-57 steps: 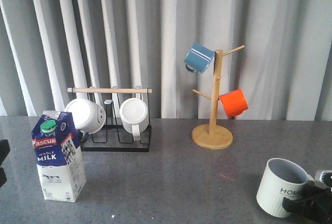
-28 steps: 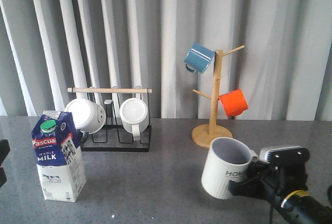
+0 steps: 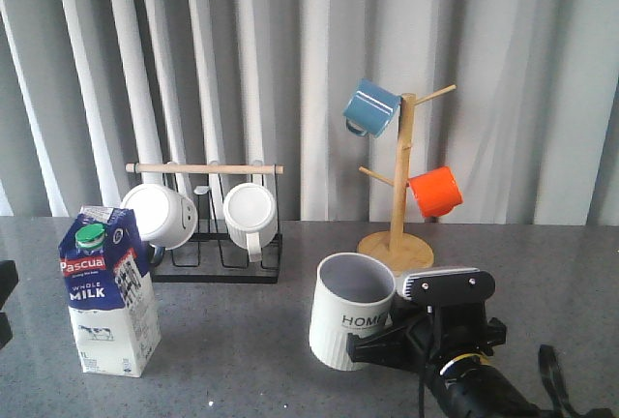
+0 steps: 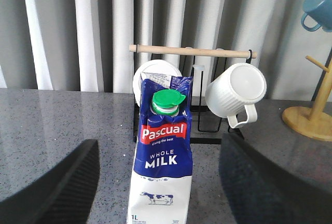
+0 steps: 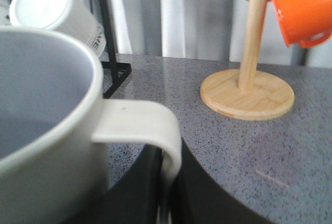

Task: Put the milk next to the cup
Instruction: 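Lift and carry the white mug toward the table center with the right gripper, then lower the white mug onto the table and open the right gripper, then withdraw the right gripper away from the mug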

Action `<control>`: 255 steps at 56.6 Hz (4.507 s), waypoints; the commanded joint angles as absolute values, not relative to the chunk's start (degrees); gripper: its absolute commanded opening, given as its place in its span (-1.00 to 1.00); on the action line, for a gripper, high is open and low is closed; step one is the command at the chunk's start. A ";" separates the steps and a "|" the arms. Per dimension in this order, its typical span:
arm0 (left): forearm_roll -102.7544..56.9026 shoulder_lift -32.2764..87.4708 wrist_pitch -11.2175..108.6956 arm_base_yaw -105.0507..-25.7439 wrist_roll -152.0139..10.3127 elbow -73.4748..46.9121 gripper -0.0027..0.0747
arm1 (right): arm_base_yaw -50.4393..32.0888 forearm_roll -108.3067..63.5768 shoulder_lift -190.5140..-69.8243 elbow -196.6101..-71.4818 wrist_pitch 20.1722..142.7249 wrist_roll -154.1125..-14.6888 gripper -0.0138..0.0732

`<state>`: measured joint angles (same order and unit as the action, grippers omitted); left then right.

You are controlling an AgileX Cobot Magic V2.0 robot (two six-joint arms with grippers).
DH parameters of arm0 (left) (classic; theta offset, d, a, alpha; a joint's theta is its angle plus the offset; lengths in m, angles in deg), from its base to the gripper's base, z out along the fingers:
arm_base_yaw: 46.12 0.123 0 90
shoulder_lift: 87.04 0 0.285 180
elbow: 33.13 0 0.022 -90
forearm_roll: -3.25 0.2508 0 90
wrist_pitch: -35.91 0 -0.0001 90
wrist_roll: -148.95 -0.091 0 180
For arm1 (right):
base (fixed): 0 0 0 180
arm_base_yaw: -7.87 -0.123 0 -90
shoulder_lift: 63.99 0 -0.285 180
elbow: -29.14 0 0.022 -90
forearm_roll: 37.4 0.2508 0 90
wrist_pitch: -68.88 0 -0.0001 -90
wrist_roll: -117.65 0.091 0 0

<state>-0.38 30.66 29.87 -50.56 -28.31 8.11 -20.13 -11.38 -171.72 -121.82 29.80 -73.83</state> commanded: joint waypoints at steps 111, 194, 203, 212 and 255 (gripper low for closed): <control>-0.68 31.14 25.56 -50.90 -27.82 6.43 0.32 | -34.57 15.80 -160.53 -113.41 23.85 -95.13 -0.12; -0.68 31.14 25.56 -50.90 -27.82 6.43 0.32 | 8.83 -46.92 -122.40 -113.60 57.11 -58.37 -0.12; -0.68 31.14 25.56 -50.90 -27.82 6.43 0.32 | 8.83 -46.87 -122.23 -113.60 59.20 -55.85 -0.22; -0.68 31.14 25.56 -50.90 -27.82 6.43 0.32 | 8.83 -46.93 -122.23 -113.60 59.52 -56.06 -0.71; -0.68 31.14 25.56 -50.90 -27.82 6.43 0.32 | 8.61 -46.61 -124.15 -113.60 60.64 -56.06 -0.70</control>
<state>-0.38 30.66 29.87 -50.56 -28.31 8.11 8.36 -46.42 -124.59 -112.00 64.34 -55.92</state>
